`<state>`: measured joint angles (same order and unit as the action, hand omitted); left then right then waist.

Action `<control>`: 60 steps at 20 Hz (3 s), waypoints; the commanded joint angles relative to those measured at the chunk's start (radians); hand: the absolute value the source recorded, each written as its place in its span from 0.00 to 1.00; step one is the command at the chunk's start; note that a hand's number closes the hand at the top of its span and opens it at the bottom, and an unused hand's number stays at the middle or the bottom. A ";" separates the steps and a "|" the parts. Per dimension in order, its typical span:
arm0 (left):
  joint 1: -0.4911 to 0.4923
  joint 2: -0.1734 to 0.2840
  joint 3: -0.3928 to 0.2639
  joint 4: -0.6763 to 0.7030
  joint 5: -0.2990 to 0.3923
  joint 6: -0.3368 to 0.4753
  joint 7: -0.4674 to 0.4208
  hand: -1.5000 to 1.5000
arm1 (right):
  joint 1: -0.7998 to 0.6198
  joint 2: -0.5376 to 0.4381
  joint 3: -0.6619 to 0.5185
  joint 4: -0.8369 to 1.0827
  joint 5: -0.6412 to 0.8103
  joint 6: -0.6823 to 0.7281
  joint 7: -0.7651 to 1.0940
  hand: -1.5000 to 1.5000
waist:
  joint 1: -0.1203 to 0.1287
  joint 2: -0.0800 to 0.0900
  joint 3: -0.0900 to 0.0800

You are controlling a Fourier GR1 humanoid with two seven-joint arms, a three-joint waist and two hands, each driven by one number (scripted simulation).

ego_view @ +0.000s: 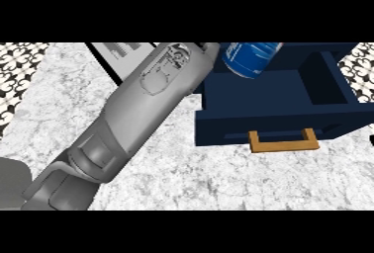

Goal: Pick up the can, place it into the drawer and close the drawer

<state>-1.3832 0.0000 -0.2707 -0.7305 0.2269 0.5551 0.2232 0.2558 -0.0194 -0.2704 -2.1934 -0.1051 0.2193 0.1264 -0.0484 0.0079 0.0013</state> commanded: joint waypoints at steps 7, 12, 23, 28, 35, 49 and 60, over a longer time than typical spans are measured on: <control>-0.071 0.000 -0.123 0.181 0.145 0.033 -0.098 1.00 | -0.018 -0.019 -0.013 -0.025 -0.013 0.002 0.036 0.00 | -0.024 0.005 0.000; -0.104 0.000 -0.173 0.234 0.193 0.045 -0.117 1.00 | -0.075 -0.027 -0.005 -0.012 -0.023 -0.008 0.063 0.00 | -0.028 0.007 0.001; -0.090 0.000 -0.266 0.332 0.248 0.088 -0.203 1.00 | -0.141 -0.020 0.030 0.072 0.056 -0.027 0.012 0.00 | -0.055 0.019 0.002; -0.077 0.000 -0.285 0.382 0.250 0.078 -0.273 1.00 | -0.095 -0.009 0.017 0.060 0.033 -0.015 -0.010 0.00 | -0.070 0.023 0.002; -0.086 0.000 -0.336 0.390 0.285 0.144 -0.233 0.00 | -0.141 -0.026 0.013 0.077 0.017 -0.013 0.001 0.00 | -0.085 0.025 0.002; -0.025 0.000 -0.342 0.352 0.380 0.233 -0.328 0.00 | -0.190 -0.075 0.021 0.037 0.103 -0.023 -0.006 0.00 | -0.077 0.026 0.000; -0.027 0.000 -0.330 0.313 0.469 0.246 -0.352 0.00 | -0.192 -0.165 0.073 -0.014 0.337 -0.006 -0.128 0.00 | -0.052 0.016 0.001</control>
<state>-1.4218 0.0001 -0.6083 -0.3972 0.6645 0.7860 -0.0969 0.0625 -0.1627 -0.2057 -2.2005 0.1777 0.2103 0.0472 -0.1075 0.0279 0.0016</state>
